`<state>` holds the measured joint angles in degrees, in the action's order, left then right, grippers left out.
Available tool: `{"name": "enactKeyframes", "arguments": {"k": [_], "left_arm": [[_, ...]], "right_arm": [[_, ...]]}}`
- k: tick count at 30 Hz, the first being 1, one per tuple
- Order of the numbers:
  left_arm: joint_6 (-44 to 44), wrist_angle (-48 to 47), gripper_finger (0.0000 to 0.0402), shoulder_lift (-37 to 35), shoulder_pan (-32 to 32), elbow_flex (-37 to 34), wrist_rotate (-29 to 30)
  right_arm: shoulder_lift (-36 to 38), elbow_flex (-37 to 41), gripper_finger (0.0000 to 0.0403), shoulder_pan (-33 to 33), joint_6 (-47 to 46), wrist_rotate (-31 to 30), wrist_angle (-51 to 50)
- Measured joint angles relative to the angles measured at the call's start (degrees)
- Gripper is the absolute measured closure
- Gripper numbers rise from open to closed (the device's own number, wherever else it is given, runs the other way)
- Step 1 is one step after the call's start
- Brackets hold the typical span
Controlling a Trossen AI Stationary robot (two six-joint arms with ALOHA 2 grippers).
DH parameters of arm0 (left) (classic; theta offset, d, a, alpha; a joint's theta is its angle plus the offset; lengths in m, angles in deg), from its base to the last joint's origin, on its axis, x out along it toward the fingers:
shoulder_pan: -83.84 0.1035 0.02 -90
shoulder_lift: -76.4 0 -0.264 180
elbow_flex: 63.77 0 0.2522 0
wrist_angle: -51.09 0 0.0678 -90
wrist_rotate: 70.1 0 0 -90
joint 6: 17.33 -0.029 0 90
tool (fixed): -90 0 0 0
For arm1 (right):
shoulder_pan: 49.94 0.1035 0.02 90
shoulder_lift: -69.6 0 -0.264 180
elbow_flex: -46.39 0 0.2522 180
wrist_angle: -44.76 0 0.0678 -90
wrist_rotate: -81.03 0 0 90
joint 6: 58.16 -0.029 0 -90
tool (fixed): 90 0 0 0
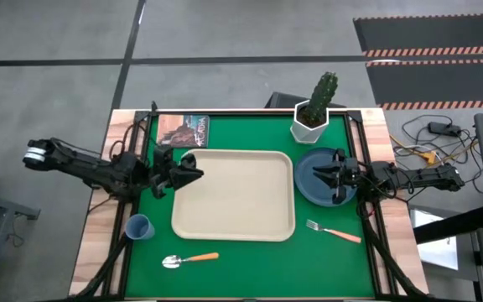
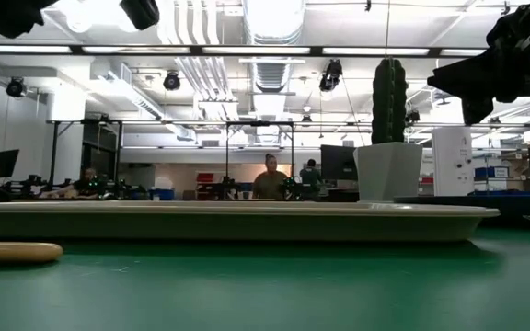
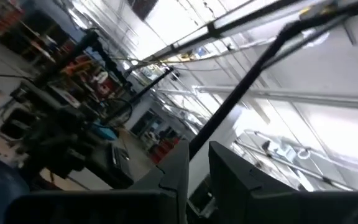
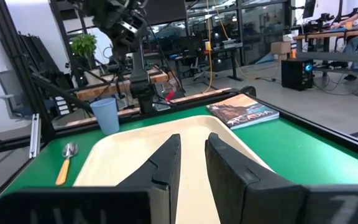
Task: Pick and place plate/cup/fork/spoon on tray
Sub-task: Put the blue cup on the white serving tray
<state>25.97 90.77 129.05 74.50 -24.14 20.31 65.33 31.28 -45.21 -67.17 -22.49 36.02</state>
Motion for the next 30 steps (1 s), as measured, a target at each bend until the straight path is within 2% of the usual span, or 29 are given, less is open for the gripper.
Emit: {"name": "enactKeyframes", "arguments": {"k": [2,5,10,14,17,22,24,26,30], "left_arm": [[-0.05,-0.06,0.0357,1.40,-0.82,1.08,-1.10],[1.59,-1.52,0.0357,4.36,-2.20,3.70,0.44],[5.43,-14.84,0.0379,8.37,-3.47,11.70,4.29],[9.66,-34.81,0.0399,9.85,-4.73,20.06,4.43],[14.97,-56.05,0.0400,10.14,-5.78,26.50,4.80],[34.28,-96.96,0.0401,12.60,-8.40,35.00,4.62],[43.10,-109.50,0.0401,13.94,-10.17,37.57,0.97],[50.47,-118.15,0.0401,15.23,-12.44,39.15,-3.19],[61.70,-123.61,0.0402,17.30,-18.12,40.33,-8.54]], "right_arm": [[0.00,0.00,0.0339,0.00,0.01,0.00,-0.01],[0.00,0.00,0.0339,0.00,0.01,0.00,-0.02],[-0.01,-0.02,0.0339,0.00,0.00,0.00,-0.02],[0.00,-0.04,0.0339,0.00,0.00,0.00,-0.02],[0.00,-0.04,0.0339,0.00,-0.54,0.00,-0.02],[-0.01,-0.07,0.0339,0.00,-1.46,0.00,-0.03],[-0.01,-0.07,0.0339,0.00,-1.49,0.00,-0.04],[-0.02,-0.07,0.0339,0.00,-1.49,0.00,-0.04],[0.00,-0.07,0.0339,0.00,-1.46,0.00,-0.04]]}}
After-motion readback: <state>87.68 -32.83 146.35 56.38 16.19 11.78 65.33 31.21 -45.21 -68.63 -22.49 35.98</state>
